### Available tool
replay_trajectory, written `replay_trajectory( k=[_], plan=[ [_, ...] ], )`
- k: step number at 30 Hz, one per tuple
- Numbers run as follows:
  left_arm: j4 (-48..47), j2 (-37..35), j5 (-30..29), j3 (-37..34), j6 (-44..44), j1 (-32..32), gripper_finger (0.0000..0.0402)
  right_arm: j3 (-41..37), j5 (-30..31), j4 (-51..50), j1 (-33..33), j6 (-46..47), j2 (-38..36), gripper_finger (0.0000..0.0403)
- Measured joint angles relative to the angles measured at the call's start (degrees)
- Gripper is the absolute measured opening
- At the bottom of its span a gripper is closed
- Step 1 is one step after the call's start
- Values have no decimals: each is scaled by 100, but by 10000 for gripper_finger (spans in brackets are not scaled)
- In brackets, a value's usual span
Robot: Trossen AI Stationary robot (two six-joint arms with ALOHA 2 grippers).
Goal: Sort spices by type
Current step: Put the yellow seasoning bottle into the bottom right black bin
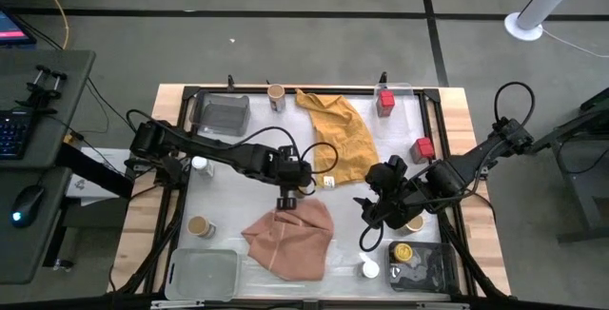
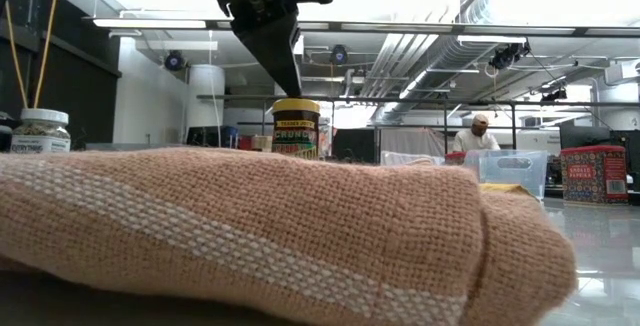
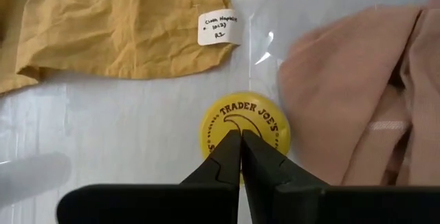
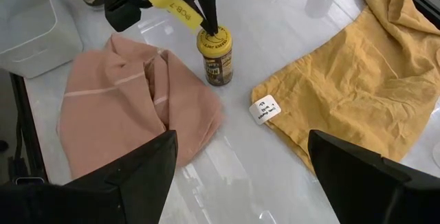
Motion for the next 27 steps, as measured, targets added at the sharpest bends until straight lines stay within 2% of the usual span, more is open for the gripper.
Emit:
replay_trajectory(
  k=[8,12,17,21,27],
  plan=[
    [315,202,-44,20,-13,-48,0,0,0,62,0,9,0,322],
    [938,239,81,-2,-9,-107,0,0,0,169,1,2,0,322],
    [1812,363,528,-2,-11,-122,0,17,-5,179,0,-36,0,322],
    [2481,657,552,-7,-120,-129,0,17,-11,166,0,-44,0,322],
    [2350,716,534,208,-144,-113,0,17,-27,168,2,-23,0,322]
  ],
)
